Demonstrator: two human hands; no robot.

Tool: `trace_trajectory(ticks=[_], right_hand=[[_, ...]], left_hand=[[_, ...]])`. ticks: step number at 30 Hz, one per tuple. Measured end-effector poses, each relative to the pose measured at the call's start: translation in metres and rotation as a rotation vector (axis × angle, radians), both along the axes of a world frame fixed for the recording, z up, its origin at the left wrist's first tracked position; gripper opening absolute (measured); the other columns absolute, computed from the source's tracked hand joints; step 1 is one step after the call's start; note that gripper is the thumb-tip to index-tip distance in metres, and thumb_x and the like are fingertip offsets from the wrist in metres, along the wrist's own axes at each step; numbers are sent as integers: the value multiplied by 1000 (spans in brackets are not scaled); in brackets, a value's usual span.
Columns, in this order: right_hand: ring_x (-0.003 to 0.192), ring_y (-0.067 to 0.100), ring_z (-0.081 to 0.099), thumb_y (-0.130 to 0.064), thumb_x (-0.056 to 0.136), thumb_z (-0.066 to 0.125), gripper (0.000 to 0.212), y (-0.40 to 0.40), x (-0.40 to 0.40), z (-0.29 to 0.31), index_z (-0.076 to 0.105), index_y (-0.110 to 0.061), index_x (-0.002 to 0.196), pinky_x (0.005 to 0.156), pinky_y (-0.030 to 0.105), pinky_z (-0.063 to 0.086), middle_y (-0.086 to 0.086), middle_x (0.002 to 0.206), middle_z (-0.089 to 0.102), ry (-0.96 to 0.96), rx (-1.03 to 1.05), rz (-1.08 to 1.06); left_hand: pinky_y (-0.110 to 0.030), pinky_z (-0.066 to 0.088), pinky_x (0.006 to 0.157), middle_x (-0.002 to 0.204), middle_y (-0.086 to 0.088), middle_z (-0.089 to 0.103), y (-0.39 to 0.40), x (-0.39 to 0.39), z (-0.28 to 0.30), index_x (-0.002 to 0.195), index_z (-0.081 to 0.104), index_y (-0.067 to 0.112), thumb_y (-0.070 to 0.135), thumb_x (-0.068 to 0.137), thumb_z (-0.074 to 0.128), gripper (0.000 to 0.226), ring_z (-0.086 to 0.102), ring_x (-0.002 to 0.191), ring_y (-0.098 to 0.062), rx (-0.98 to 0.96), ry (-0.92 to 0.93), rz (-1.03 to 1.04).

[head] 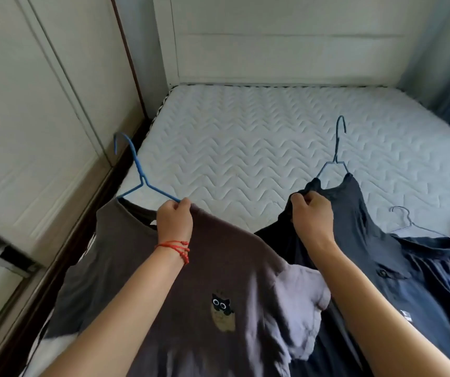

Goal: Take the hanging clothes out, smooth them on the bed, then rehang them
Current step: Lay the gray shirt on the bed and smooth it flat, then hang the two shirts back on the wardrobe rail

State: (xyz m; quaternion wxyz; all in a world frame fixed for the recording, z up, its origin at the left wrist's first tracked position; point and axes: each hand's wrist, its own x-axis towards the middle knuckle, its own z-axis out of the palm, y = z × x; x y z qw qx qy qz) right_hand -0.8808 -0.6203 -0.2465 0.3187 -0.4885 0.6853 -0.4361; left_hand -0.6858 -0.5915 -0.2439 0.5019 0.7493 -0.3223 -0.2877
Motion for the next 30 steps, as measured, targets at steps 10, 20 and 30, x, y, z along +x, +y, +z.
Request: trace_trajectory(ticks=[10, 20, 30], right_hand=[[51, 18, 31, -10, 87, 46, 32, 110, 35, 132, 30, -13, 59, 49, 26, 28, 3, 54, 33, -45, -99, 116], [52, 18, 38, -9, 90, 41, 18, 235, 110, 235, 48, -6, 74, 49, 25, 28, 5, 60, 42, -30, -158, 220], [50, 17, 39, -7, 90, 39, 22, 290, 155, 359, 52, -3, 73, 48, 26, 26, 7, 58, 43, 29, -271, 362]], left_hand=[[-28, 31, 76, 74, -8, 51, 122, 44, 121, 78, 53, 1, 16, 94, 43, 24, 48, 86, -25, -118, 31, -83], [-36, 41, 91, 97, -21, 60, 247, 147, 229, 91, 61, -2, 15, 93, 44, 25, 56, 105, -35, -136, -47, -165], [-21, 40, 64, 65, -12, 62, 324, 226, 341, 78, 65, -6, 2, 90, 46, 24, 59, 68, -20, -218, -84, -41]])
